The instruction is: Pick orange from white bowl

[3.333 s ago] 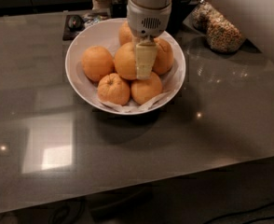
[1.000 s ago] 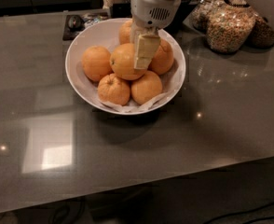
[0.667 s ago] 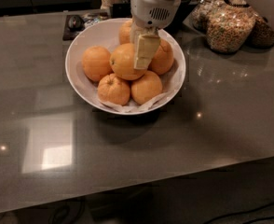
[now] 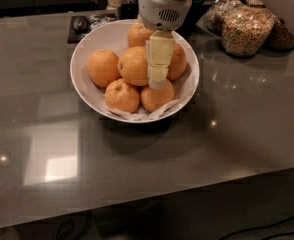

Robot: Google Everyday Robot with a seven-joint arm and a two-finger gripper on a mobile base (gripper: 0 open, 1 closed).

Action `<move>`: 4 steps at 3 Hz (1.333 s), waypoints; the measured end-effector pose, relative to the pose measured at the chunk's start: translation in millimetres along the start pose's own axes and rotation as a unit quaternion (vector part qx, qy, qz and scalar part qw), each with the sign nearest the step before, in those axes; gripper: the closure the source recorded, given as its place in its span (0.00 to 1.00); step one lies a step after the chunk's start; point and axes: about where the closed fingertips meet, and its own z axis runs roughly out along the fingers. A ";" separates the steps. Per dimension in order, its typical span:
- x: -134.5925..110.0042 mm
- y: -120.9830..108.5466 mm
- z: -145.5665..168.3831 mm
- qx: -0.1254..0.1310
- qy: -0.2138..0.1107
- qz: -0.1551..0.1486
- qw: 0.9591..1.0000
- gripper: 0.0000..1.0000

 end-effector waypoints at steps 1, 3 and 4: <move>0.0 0.0 0.0 0.000 0.000 0.000 1.000 0.00; -12.2 2.8 7.4 -0.005 0.028 -0.053 0.998 0.00; -18.8 2.7 12.8 -0.014 0.034 -0.072 0.997 0.01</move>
Offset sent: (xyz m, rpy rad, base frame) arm -0.0072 0.0046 -0.0003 -0.1090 -0.0575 0.0757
